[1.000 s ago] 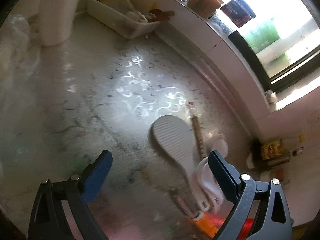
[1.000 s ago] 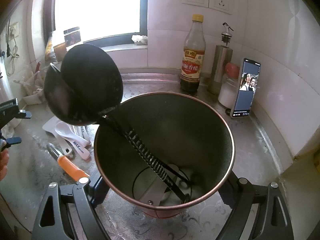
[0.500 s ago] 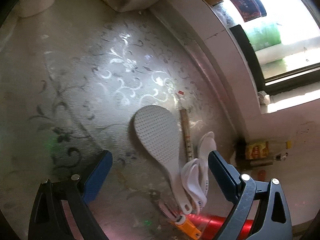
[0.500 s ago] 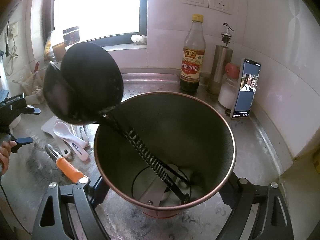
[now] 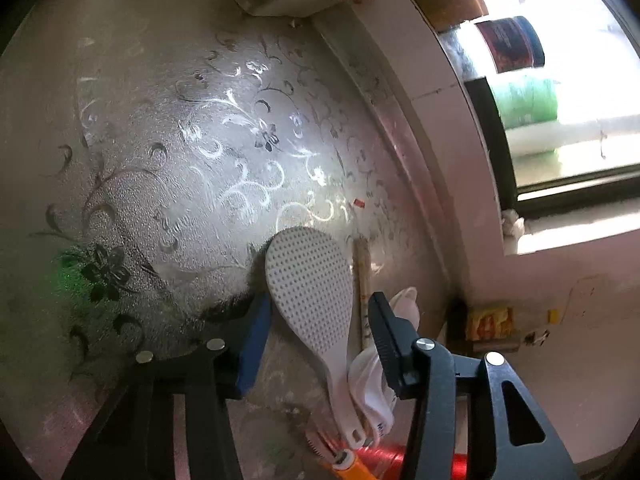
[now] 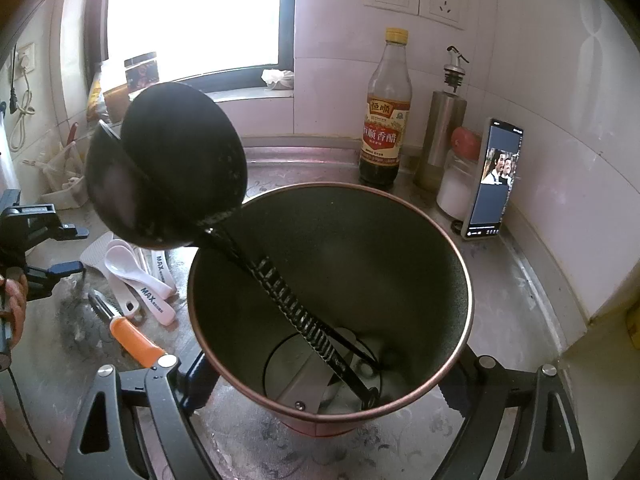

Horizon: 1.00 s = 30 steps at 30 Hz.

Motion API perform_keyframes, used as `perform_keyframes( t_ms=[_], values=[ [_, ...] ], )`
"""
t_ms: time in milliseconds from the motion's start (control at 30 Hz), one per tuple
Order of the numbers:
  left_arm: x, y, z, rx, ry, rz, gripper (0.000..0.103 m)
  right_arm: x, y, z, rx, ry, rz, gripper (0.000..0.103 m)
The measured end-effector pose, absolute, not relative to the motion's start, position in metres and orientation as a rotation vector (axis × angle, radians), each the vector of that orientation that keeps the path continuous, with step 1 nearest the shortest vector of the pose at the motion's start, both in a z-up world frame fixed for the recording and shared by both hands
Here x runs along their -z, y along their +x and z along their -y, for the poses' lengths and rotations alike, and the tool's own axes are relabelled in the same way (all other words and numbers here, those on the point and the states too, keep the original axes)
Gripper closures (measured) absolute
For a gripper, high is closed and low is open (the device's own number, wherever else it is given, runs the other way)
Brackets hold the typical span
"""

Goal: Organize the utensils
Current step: 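Close the left gripper on the white measuring spoon handles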

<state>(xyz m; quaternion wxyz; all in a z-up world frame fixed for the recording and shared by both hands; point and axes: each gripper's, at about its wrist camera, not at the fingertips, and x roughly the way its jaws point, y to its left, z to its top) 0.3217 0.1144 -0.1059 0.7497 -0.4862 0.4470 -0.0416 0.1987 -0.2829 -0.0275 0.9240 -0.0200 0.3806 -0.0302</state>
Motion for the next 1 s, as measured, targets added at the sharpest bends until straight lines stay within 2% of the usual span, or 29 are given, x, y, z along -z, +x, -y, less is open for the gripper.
perform_keyframes(
  t_ms=[100,267,433,500,767,1000],
  values=[
    [0.110,0.320,-0.119,0.103,-1.100,-0.946,0.054,0.027,0.199,0.283,0.062,-0.041,-0.782,0.012],
    [0.120,0.315,-0.128,0.093,-1.147,-0.933,0.075,0.027,0.199,0.283,0.062,-0.042,-0.781,0.012],
    [0.130,0.311,-0.136,0.090,-1.207,-0.926,0.086,0.028,0.199,0.283,0.062,-0.043,-0.782,0.012],
    [0.133,0.311,-0.135,0.080,-1.206,-0.933,0.094,0.028,0.200,0.283,0.062,-0.043,-0.783,0.012],
    [0.138,0.300,-0.138,0.099,-1.265,-0.882,0.097,0.028,0.200,0.283,0.062,-0.043,-0.783,0.012],
    [0.120,0.288,-0.143,0.104,-1.237,-0.814,0.099,0.029,0.200,0.284,0.065,-0.043,-0.783,0.012]
  ],
)
